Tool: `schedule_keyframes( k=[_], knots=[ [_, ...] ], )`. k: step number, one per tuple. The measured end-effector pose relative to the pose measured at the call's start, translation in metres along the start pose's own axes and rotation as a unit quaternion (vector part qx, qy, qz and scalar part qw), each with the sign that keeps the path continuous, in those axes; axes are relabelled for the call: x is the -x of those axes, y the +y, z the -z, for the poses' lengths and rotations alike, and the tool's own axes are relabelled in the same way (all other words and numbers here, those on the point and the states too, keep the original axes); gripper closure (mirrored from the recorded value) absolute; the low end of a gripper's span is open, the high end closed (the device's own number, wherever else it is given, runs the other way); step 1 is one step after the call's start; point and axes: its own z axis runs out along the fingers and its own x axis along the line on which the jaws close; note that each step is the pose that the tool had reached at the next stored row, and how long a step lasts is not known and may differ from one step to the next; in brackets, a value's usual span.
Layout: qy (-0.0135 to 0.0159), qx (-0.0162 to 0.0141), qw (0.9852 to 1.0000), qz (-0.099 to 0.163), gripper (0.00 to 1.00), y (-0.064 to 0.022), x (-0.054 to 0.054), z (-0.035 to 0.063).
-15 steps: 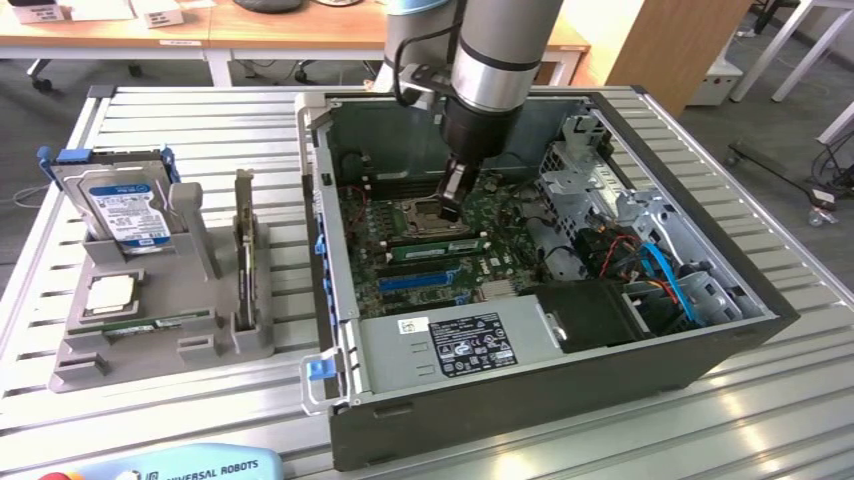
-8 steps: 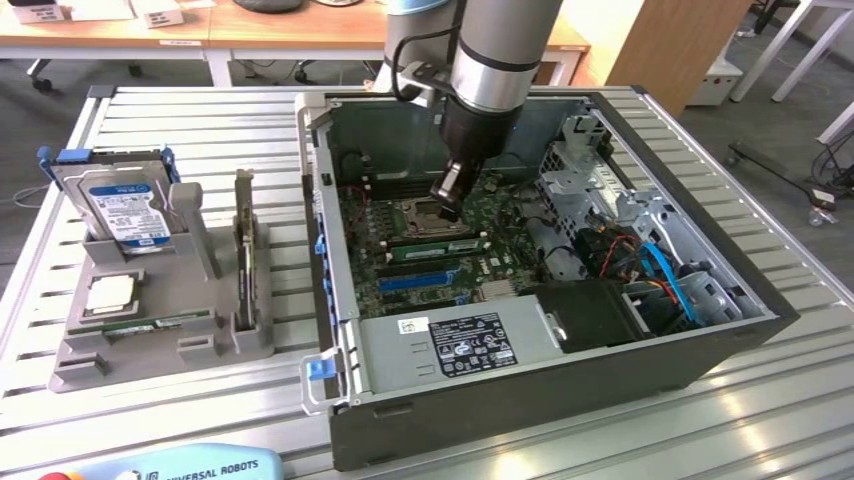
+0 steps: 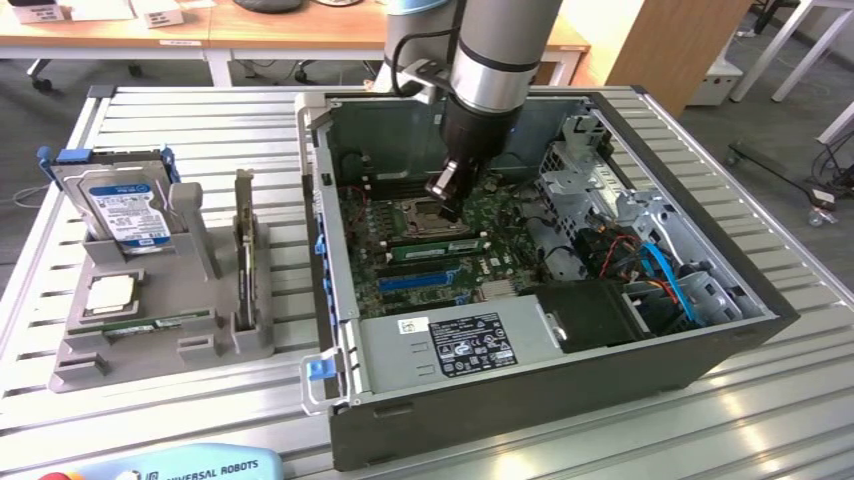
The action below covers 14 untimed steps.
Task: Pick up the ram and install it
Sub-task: 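Press down the ram until it locks into place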
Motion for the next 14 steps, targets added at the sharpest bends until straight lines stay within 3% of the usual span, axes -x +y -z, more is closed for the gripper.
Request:
schedule_keyframes(
  k=[7, 14],
  knots=[
    [-0.0020, -0.0010, 0.9985, -0.054, 0.90, 0.0000, 0.0000, -0.0002],
    [-0.0040, -0.0019, 0.9942, -0.108, 0.90, 0.0000, -0.0001, -0.0003]
  ],
)
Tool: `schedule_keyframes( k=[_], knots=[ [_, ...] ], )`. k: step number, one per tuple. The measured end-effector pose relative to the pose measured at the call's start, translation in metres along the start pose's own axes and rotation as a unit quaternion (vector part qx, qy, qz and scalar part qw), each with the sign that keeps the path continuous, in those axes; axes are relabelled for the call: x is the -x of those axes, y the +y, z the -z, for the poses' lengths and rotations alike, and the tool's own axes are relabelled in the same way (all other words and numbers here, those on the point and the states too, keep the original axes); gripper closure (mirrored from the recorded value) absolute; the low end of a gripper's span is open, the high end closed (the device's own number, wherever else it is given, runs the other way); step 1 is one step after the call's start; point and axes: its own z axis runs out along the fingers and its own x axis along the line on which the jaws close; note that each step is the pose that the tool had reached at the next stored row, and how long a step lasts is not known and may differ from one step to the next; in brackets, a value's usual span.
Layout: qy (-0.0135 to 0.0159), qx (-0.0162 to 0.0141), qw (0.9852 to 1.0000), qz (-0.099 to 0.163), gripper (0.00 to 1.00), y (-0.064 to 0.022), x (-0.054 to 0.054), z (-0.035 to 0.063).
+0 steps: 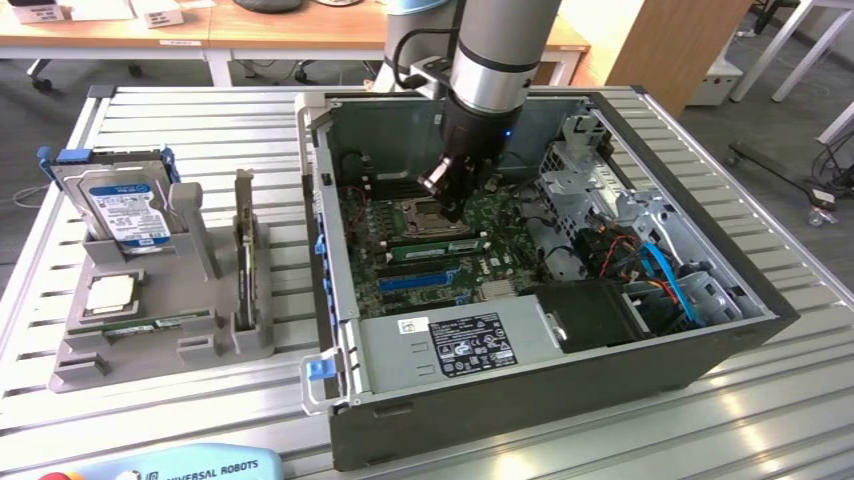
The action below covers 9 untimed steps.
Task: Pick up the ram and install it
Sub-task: 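Press down the ram until it locks into place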
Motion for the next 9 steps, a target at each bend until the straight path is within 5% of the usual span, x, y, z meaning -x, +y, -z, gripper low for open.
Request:
schedule_keyframes(
  k=[9],
  knots=[
    [-0.0028, -0.0013, 0.9972, -0.075, 0.90, 0.0000, 0.0000, -0.0003]
  ],
)
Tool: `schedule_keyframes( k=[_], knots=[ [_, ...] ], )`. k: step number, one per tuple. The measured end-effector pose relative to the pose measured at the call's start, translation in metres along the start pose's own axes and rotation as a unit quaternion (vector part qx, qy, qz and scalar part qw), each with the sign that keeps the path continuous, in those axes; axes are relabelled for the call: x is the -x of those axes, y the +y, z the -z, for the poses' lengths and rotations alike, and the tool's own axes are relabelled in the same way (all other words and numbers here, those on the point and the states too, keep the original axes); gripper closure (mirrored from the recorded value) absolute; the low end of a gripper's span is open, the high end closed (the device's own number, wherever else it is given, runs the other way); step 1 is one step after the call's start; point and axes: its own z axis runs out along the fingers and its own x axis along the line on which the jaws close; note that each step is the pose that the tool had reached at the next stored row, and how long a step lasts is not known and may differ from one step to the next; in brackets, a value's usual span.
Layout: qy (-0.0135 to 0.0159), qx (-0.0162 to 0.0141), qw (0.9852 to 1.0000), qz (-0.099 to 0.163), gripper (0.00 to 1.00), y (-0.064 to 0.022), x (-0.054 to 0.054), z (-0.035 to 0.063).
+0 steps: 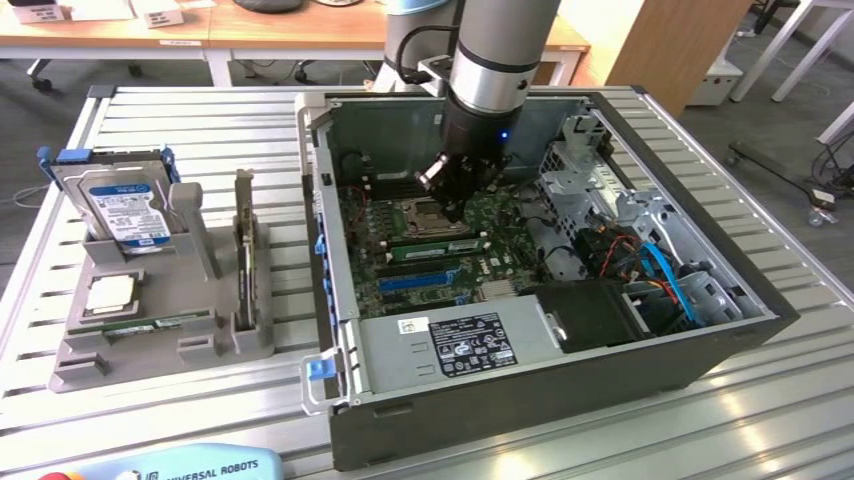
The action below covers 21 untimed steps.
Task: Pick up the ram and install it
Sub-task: 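Press down the ram until it locks into place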
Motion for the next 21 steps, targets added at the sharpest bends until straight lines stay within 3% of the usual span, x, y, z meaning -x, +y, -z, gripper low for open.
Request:
schedule_keyframes(
  k=[5, 11, 21],
  knots=[
    [-0.0015, -0.0007, 0.9992, -0.041, 0.90, 0.0000, 0.0000, -0.0001],
    [-0.0034, -0.0016, 0.9960, -0.090, 0.90, 0.0000, 0.0000, -0.0004],
    [-0.0033, -0.0016, 0.9954, -0.096, 0.90, 0.0000, 0.0000, -0.0004]
  ],
)
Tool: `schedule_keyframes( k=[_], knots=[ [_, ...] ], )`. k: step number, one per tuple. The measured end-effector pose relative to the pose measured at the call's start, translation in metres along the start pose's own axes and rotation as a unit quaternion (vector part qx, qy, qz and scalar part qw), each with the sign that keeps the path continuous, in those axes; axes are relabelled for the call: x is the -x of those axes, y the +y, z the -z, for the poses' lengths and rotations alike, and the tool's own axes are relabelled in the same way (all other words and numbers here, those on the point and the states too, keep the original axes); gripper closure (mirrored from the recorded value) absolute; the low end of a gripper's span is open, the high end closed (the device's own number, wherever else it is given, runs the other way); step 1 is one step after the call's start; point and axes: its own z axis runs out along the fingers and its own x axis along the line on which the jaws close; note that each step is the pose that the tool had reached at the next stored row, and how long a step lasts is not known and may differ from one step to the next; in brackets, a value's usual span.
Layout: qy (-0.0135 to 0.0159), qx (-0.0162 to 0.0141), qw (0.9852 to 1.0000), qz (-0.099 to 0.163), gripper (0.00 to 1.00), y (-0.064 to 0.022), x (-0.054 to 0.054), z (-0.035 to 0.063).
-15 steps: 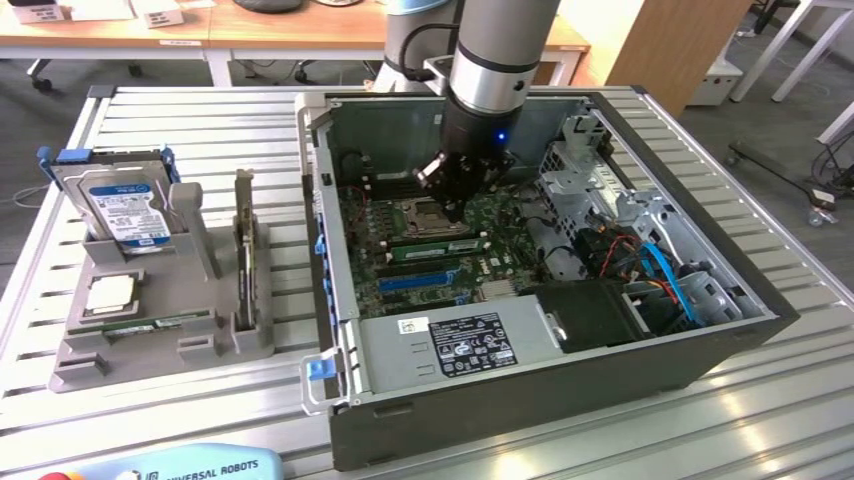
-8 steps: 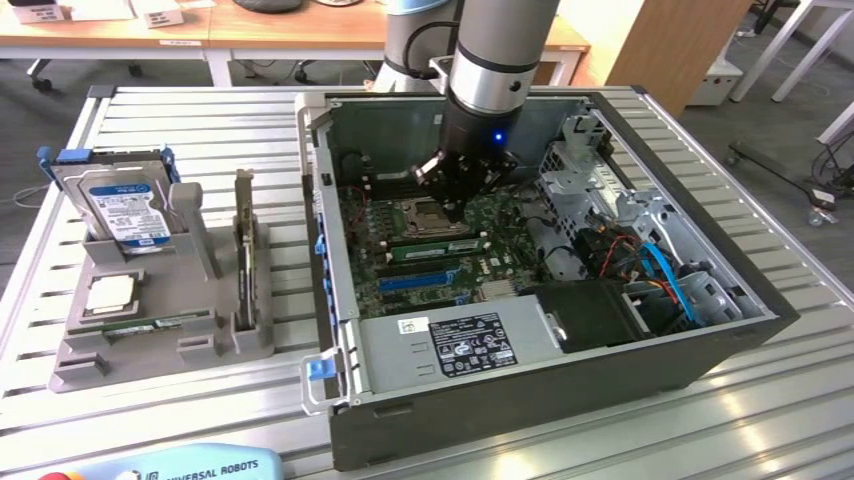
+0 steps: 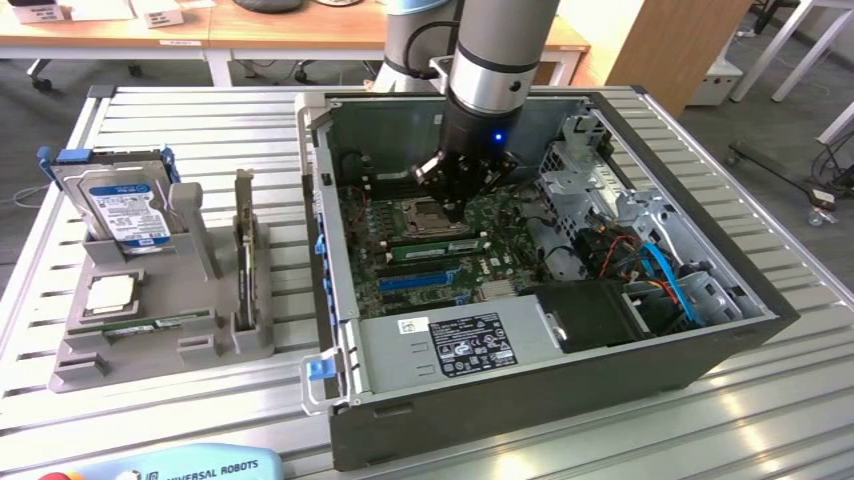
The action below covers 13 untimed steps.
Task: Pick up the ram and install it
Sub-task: 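Press down the ram until it locks into place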
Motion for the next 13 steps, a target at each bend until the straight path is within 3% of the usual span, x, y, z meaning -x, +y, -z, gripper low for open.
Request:
schedule_keyframes(
  k=[2, 7, 13],
  knots=[
    [0.0015, 0.0003, 1.0000, -0.003, 0.90, -0.0001, 0.0005, -0.0001],
    [0.0108, 0.0016, 0.9999, -0.008, 0.90, -0.0002, 0.0013, 0.0001],
    [0.0105, 0.0016, 0.9994, -0.032, 0.90, -0.0002, 0.0015, -0.0001]
  ],
)
